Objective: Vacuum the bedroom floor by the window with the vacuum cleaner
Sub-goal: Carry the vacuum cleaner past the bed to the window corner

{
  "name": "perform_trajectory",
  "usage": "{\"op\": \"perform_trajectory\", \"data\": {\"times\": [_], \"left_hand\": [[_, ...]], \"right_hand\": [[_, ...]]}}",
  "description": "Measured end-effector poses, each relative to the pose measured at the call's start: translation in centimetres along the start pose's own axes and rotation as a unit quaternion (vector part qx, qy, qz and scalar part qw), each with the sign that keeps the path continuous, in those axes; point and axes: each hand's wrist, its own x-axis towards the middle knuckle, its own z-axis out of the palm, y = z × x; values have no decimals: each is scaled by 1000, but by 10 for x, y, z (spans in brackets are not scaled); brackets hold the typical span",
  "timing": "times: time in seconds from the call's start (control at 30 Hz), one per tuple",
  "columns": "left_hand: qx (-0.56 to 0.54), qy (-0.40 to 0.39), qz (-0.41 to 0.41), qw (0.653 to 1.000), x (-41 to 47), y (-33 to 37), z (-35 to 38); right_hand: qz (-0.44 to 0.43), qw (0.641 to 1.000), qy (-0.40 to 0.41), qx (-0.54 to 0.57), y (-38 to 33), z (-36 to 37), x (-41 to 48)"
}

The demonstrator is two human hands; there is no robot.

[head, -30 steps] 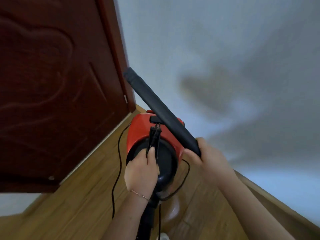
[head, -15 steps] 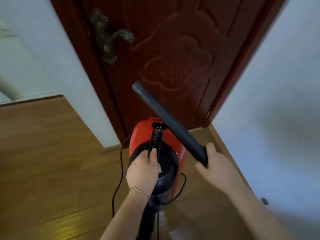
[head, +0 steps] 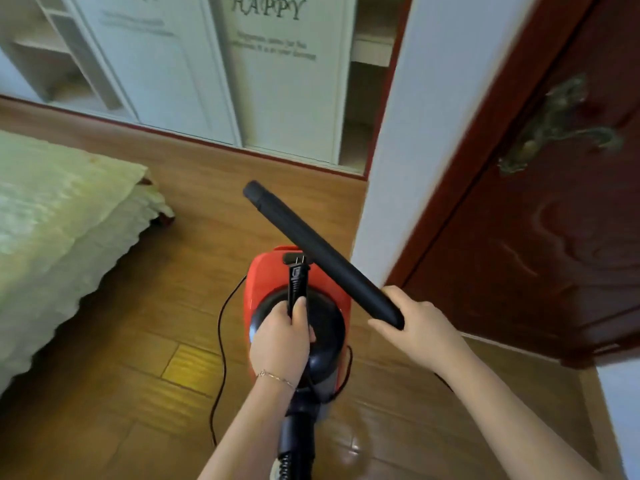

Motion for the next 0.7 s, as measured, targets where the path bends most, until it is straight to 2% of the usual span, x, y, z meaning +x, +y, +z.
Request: {"op": "perform_trajectory", "data": {"times": [0.33,0.7], "left_hand": [[-44,105,-57,992,94,-43,-100],[-8,119,-102,988,239,-14,-120]], "right_hand": [[-94,995,-29,-31,-110,35,129],[-119,992,-50,16,-161,43,290]]}}
